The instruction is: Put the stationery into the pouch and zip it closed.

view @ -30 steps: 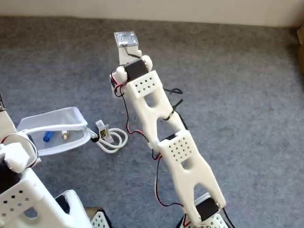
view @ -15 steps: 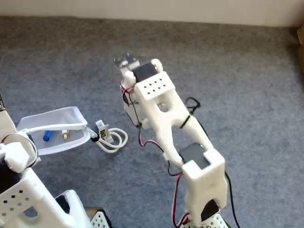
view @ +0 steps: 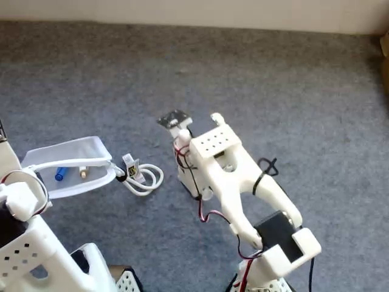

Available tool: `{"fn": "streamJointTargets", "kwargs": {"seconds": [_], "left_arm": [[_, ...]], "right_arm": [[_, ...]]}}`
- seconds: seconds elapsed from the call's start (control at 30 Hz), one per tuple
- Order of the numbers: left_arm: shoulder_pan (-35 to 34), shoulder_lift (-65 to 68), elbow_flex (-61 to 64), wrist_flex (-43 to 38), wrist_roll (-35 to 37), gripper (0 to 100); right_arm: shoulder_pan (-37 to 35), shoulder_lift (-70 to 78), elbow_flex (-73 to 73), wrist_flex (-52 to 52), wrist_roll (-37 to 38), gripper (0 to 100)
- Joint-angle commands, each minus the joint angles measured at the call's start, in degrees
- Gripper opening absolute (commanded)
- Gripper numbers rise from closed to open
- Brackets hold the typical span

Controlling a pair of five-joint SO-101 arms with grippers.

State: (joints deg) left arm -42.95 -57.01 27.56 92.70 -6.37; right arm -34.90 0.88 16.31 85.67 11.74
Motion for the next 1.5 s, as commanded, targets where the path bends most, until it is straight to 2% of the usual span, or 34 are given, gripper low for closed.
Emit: {"fn": "streamJointTargets", "kwargs": {"seconds": [0.0,0.13,0.37,0.57,0.77,1.07,1.13,1.27,1.47], "left_arm": [[-0.3,-0.5,-0.2,-0.9,0.5,1],[-0.3,-0.5,-0.2,-0.9,0.5,1],[-0.4,-0.5,0.2,-1.1,0.5,1],[-0.1,-0.5,0.8,-1.2,0.5,1],[-0.1,-0.5,0.8,-1.2,0.5,1],[-0.4,-0.5,0.8,-1.2,0.5,1],[-0.4,-0.5,0.8,-1.2,0.5,1],[-0.3,-0.5,0.7,-1.2,0.5,1],[-0.1,-0.5,0.7,-1.2,0.5,1]], "right_arm": [[0.7,-3.8,1.1,-0.8,0.4,14.4],[-0.3,-3.8,1.1,-2.1,0.4,16.3],[-2.3,-3.6,1.7,-11.6,0.4,16.3],[-2.2,-3.6,1.9,-15.3,0.4,16.3],[-2.2,3.3,3.5,-20.4,0.4,16.3],[-2.1,9.1,3.0,-21.1,0.4,16.2],[-2.1,9.3,3.3,-21.6,0.4,13.9],[-2.1,9.0,3.6,-26.7,0.6,0.0],[-2.1,4.9,4.1,-23.0,0.4,0.4]]}}
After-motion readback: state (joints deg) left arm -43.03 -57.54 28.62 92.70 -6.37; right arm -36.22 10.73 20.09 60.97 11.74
